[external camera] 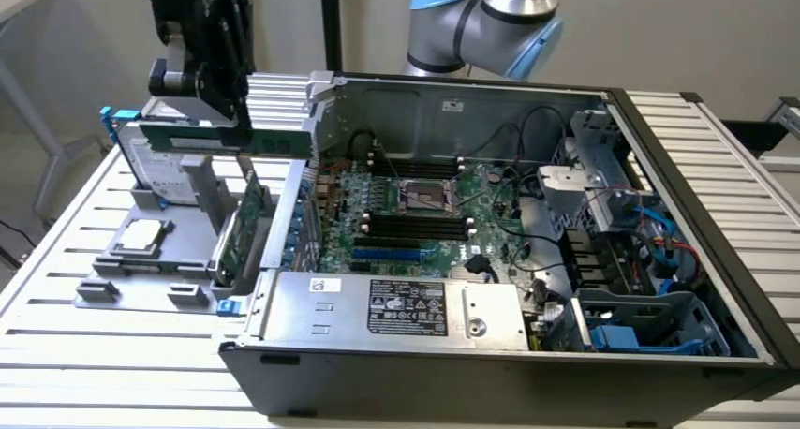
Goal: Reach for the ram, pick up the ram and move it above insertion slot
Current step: 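Pick up the ram and move it above insertion slot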
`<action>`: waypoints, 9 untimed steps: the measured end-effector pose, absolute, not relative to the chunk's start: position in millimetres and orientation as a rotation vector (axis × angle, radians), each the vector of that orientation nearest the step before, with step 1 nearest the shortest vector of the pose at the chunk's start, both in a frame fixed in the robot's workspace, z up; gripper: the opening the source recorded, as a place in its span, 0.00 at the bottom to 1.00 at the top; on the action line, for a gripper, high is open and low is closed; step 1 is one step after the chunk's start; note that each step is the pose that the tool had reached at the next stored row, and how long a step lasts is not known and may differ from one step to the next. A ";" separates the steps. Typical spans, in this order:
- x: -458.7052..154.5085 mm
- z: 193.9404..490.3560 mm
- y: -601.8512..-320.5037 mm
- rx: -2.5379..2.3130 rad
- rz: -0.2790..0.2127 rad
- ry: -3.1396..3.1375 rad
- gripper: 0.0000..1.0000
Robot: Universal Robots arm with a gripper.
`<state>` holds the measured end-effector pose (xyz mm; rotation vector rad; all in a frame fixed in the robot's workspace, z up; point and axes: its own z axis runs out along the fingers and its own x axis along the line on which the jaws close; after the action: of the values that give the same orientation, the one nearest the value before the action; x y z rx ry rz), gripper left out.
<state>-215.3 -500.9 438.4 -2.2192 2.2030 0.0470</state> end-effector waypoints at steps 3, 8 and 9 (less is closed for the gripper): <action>-201.8 438.4 -500.8 -2.219 0.047 2.203 0.13; -179.1 438.2 -499.7 -2.219 0.047 2.203 0.13; -174.7 438.0 -499.1 -2.219 0.047 2.203 0.13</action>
<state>-174.7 -499.1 438.0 -2.2192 2.2030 0.0470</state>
